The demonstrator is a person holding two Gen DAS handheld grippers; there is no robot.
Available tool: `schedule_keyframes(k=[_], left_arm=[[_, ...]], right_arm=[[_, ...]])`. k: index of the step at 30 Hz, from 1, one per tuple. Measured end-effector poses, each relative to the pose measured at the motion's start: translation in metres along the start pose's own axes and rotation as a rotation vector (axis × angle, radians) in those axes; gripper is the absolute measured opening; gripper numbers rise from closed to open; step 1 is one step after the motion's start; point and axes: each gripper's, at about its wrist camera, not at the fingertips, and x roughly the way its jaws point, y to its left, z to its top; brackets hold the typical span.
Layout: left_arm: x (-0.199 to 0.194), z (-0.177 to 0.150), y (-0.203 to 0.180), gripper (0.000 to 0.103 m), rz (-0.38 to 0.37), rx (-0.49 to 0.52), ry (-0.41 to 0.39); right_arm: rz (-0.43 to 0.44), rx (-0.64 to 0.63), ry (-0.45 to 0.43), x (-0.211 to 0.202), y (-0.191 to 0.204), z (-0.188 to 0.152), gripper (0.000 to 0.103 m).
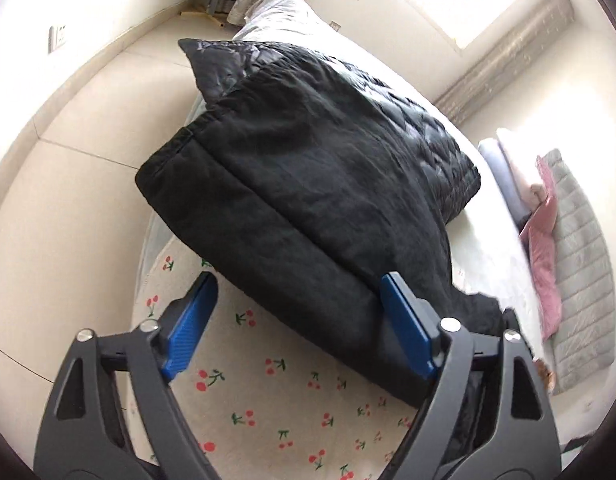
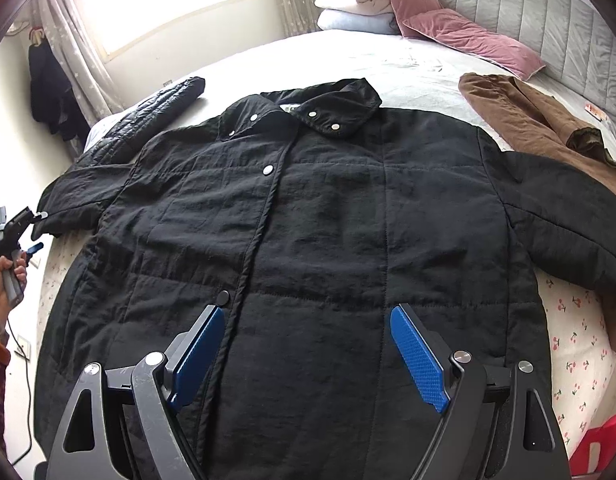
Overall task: Fold large clothes
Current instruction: 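Grasp the jacket side with the left tool and fold it over the front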
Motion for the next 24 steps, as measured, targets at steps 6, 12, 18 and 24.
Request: schedule_keyframes(k=[6,12,18,24], left_arm=[[-0.030,0.012,0.004,0.011,-0.033,-0.120,-0.185],[-0.090,0.009,-0.089,0.007,-0.118,0.098,-0.378],[-0.137,-0.027,-0.212,0.007,-0.416,0.367,-0.398],[-0.131,-0.113,-0.311,0.007,-0.604,0.630,-0.233]], right_arm=[[-0.075,0.011,-0.025,0.003,-0.006,0.003,0.086],[-0.020,0.084,-0.029,0.004,-0.023,0.005,0.086],[-0.017,0.146,-0.040,0.002,-0.040,0.005,0.086],[0.005,0.203,-0.051,0.000,-0.053,0.004,0.086]])
